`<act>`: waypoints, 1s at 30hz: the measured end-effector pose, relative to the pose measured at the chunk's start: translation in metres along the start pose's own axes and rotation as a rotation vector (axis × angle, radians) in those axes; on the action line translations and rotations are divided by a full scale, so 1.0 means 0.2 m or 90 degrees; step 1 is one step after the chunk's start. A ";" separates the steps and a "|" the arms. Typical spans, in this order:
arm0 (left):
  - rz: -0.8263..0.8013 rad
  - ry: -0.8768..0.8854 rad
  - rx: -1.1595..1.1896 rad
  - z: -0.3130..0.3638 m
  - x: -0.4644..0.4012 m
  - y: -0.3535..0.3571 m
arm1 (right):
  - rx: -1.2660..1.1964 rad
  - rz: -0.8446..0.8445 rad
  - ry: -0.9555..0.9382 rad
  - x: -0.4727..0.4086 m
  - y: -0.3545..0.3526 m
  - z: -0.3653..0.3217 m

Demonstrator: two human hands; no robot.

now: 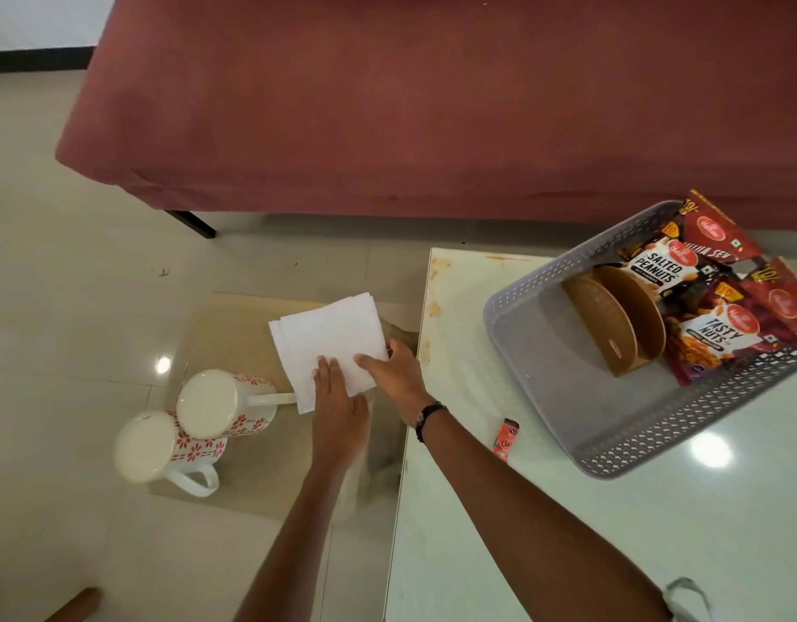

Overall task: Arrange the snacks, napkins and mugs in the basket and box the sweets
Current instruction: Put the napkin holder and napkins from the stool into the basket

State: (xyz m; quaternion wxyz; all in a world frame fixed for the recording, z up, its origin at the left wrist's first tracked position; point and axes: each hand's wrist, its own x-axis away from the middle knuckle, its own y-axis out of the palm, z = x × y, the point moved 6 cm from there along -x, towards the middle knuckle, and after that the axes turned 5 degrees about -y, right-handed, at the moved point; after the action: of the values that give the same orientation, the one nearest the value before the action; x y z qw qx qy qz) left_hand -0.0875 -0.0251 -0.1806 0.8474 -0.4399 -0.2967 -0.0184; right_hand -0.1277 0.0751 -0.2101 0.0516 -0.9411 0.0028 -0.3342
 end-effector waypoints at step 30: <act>-0.318 -0.084 0.688 0.99 0.48 0.31 | -0.098 -0.094 -0.166 0.53 -1.38 -0.21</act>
State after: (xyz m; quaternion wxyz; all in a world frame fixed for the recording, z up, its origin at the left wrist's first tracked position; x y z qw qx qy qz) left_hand -0.0855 0.1845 -0.0901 0.9008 0.1362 -0.4106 -0.0363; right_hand -0.0794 0.3416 -0.0830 -0.0456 -0.9753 -0.0475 -0.2106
